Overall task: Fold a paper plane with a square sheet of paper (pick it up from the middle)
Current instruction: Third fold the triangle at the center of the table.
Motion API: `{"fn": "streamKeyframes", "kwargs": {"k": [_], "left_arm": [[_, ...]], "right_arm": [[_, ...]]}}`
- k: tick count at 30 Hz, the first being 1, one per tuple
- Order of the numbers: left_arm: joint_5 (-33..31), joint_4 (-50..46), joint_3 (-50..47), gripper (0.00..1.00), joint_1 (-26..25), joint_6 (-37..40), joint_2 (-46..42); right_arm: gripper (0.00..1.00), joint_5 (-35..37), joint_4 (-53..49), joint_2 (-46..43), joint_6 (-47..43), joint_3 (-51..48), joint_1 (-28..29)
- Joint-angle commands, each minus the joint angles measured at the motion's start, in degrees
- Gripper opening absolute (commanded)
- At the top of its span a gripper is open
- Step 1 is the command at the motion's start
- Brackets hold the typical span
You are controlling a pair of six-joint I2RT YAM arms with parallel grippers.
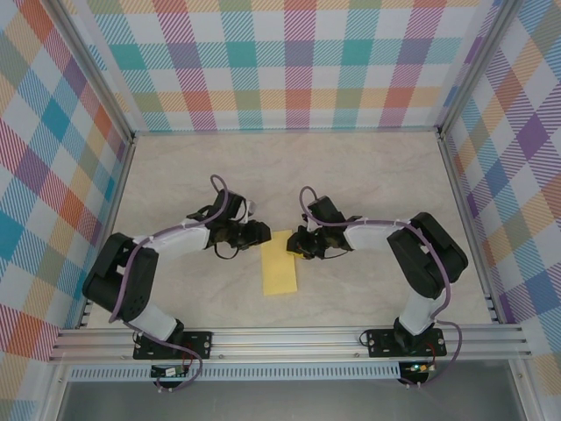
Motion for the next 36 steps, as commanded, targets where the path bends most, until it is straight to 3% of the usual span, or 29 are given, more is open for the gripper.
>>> {"fn": "streamKeyframes", "kwargs": {"k": [1,5,8,15,19,25,36], "left_arm": [[0.8,-1.9,-3.6,0.42,0.4,1.8,-5.1],[0.0,-1.8,-7.9,0.49,-2.5,3.3,-12.6],[-4.8,-4.0,-10.5,0.53,-6.6,5.0,-18.9],[-23.2,-6.1,-12.9,0.62,-24.8,9.6,-27.1],[-35.0,-10.1,-9.8,0.65,-36.5,14.0,-23.4],[-46.7,-12.8,-6.2,0.67,-46.6,15.2,-15.6],[-51.4,-11.8,-0.6,0.69,-52.2,15.6,-2.3]], "right_arm": [[0.19,-3.2,3.6,0.6,1.2,0.3,0.1],[0.13,-1.5,2.0,0.3,3.9,0.3,0.1],[0.12,-1.9,3.6,0.4,5.7,0.2,0.4],[0.13,-2.9,0.0,1.3,5.1,2.9,0.4],[0.13,-3.0,-1.6,1.7,4.5,3.7,0.4],[0.13,-2.8,-3.0,1.7,4.2,3.9,0.4],[0.14,-2.8,-3.3,2.0,4.1,4.6,0.4]]}}
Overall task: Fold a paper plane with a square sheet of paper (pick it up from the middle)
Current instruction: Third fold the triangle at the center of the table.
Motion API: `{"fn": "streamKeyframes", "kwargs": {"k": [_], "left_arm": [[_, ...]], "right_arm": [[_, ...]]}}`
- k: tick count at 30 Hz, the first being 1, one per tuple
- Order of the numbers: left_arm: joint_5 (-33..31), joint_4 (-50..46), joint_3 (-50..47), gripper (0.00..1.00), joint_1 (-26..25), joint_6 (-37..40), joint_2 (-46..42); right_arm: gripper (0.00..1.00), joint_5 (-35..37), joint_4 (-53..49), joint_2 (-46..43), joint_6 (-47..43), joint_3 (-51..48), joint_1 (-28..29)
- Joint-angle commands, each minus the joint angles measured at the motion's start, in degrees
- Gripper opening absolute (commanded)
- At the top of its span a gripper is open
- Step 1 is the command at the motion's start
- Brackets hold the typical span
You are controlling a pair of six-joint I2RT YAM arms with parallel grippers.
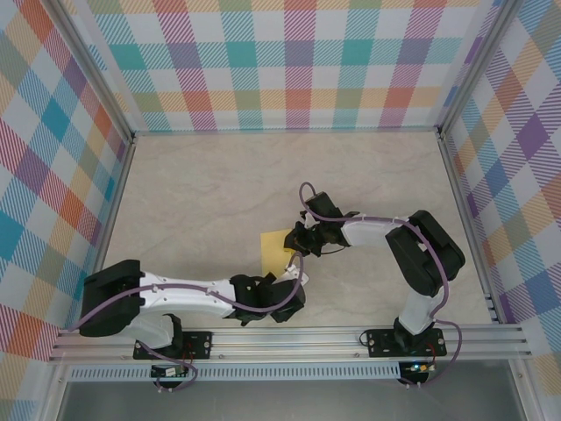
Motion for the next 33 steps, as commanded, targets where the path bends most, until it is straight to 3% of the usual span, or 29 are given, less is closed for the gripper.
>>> {"fn": "streamKeyframes", "kwargs": {"k": [1,6,8,13,17,23,27,33], "left_arm": [[-3.6,-0.4,2.1,0.68,-1.1,0.3,3.0],[-8.8,-1.3,2.8,0.59,-1.1,-2.3,4.2],[-9.6,-0.4,1.4,0.5,-1.2,-3.9,2.2],[-9.6,1.7,-2.1,0.15,-1.0,-5.9,-2.1],[-9.1,1.8,-3.0,0.0,-0.4,-6.5,-3.7],[-7.5,2.2,-4.7,0.01,1.1,-6.0,-7.2],[-1.1,6.2,-5.1,0.52,1.0,-3.1,-8.2],[-2.5,5.2,-0.6,0.64,-0.5,-0.8,-1.0]], "right_arm": [[0.14,-0.7,-1.1,0.9,-0.6,1.3,0.4],[0.14,-0.4,-2.0,1.0,-0.8,1.5,0.3],[0.15,0.2,-2.9,0.8,-1.2,1.6,0.3],[0.16,0.5,-3.1,0.5,-1.6,1.1,0.4],[0.16,0.6,-3.1,0.5,-1.6,1.2,0.3],[0.16,0.3,-3.3,0.5,-1.9,1.9,0.3],[0.15,-0.4,-2.9,0.5,-1.6,2.2,0.3],[0.15,-0.5,-3.0,0.7,-1.6,2.4,0.3]]}}
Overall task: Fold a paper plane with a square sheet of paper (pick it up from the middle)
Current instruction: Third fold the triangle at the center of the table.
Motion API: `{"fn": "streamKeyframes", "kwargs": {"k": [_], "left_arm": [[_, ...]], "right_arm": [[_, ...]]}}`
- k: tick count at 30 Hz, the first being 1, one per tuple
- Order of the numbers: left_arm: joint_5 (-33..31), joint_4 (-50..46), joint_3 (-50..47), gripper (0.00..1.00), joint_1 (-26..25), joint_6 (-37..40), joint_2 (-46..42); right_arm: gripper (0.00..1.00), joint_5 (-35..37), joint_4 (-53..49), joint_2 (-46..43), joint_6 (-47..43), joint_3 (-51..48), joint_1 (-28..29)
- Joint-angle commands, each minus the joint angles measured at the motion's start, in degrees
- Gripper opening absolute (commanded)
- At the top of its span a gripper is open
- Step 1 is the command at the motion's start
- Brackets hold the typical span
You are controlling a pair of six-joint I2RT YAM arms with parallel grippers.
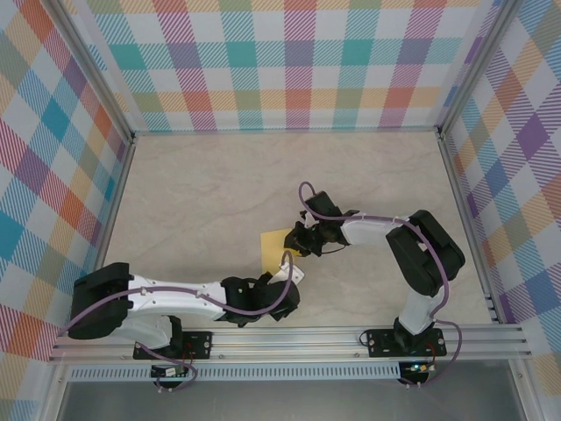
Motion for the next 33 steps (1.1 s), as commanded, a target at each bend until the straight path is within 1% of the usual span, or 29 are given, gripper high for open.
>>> {"fn": "streamKeyframes", "kwargs": {"k": [1,5,8,9,11,13,15,19,21,23,24,26,29,32,33], "left_arm": [[-1.7,-1.5,3.1,0.65,-1.2,1.7,4.2],[-8.8,-4.3,4.5,0.67,-1.7,0.1,7.8],[-12.3,-4.8,5.2,0.65,-1.7,-0.6,9.3],[-12.7,-4.5,5.0,0.62,-1.8,-0.7,9.2],[-12.7,-3.8,4.9,0.53,-1.8,-0.9,8.3],[-12.6,-2.8,3.9,0.4,-1.8,-1.4,7.2],[-12.5,-2.4,3.1,0.31,-1.7,-1.9,6.2],[-11.7,-2.0,2.1,0.13,-1.7,-2.5,4.3],[-11.4,-2.0,1.8,0.07,-1.6,-2.8,3.6],[-10.8,-1.7,1.4,0.04,-1.5,-2.8,3.1],[-10.2,-1.5,1.3,0.01,-1.3,-2.9,2.7],[-8.9,-1.1,0.7,0.0,-0.7,-3.1,2.1],[-6.1,-0.3,-0.6,0.0,0.8,-3.3,0.6],[-1.0,3.4,-3.1,0.0,3.5,-3.7,-1.7],[1.2,4.4,-4.2,0.0,4.7,-4.0,-2.6]], "right_arm": [[0.15,-0.6,-0.7,0.8,-0.7,1.6,0.3],[0.15,-0.8,-0.8,1.2,-0.7,1.6,0.3],[0.15,-0.7,-0.9,0.9,-0.7,1.6,0.3],[0.16,-0.5,-1.1,0.9,-0.9,1.6,0.3],[0.16,-0.3,-1.6,0.9,-1.1,1.7,0.4],[0.16,-0.2,-2.0,0.9,-1.3,1.8,0.3],[0.16,-0.1,-2.2,1.0,-1.4,1.9,0.3],[0.16,0.2,-2.5,0.9,-1.4,1.8,0.3],[0.16,0.3,-2.7,1.0,-1.6,1.9,0.3],[0.16,0.4,-2.8,1.0,-1.6,1.9,0.3],[0.16,0.4,-2.9,1.0,-1.5,1.8,0.3],[0.16,0.6,-3.1,0.9,-1.6,1.7,0.3],[0.2,1.2,-3.8,0.5,-1.7,1.8,0.3],[0.27,3.3,-6.7,-0.7,-2.8,2.5,0.3],[0.3,4.8,-8.4,-1.5,-3.3,2.9,0.3]]}}
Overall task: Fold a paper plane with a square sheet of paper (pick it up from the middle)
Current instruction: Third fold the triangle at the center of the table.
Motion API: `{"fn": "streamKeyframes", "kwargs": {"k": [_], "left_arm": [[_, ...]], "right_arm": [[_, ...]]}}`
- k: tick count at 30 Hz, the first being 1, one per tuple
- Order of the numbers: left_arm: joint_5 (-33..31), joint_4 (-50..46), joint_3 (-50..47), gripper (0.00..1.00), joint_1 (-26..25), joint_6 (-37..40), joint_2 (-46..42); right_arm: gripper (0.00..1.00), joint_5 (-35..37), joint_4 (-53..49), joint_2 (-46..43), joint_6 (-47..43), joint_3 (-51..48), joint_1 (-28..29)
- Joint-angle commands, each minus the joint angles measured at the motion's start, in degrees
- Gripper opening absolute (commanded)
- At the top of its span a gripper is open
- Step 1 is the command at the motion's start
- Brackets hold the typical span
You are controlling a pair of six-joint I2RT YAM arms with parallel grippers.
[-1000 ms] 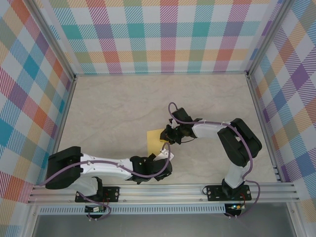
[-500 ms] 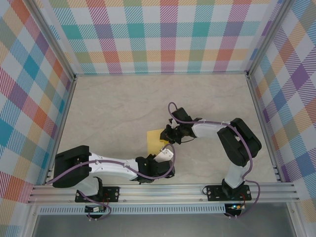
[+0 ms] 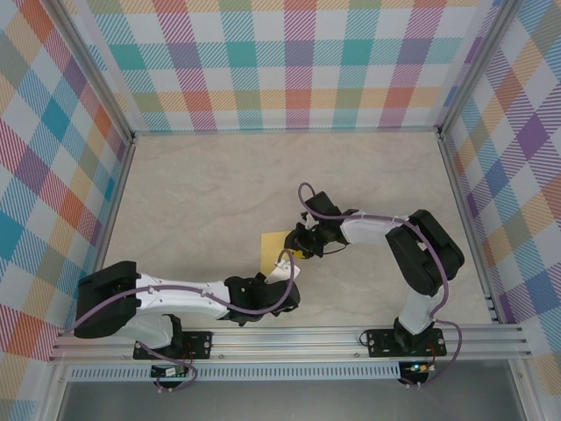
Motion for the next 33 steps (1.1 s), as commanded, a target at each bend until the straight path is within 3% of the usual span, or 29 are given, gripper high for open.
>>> {"fn": "streamKeyframes", "kwargs": {"k": [1,6,11,15,23,33], "left_arm": [[7.8,4.8,-3.4,0.0,4.0,-1.5,-3.6],[18.6,8.2,-7.5,0.0,10.7,-2.0,-7.5],[28.3,10.8,-10.3,0.0,17.2,-2.1,-9.9],[34.7,11.5,-10.6,0.0,21.3,-1.4,-9.2],[40.0,11.3,-11.5,0.0,26.6,-1.1,-9.1],[44.3,9.4,-11.8,0.0,31.3,0.2,-9.9]], "right_arm": [[0.34,4.6,-6.1,-2.6,-2.5,2.2,0.3],[0.39,11.1,-12.8,-6.3,-4.7,3.8,0.3],[0.24,7.2,-8.9,-6.6,-5.6,4.0,0.6],[0.19,3.0,-6.7,-2.8,-6.5,6.5,1.6],[0.16,1.7,-7.2,6.0,-6.8,12.7,3.4],[0.13,6.9,-14.2,11.7,-9.5,15.3,4.0]]}}
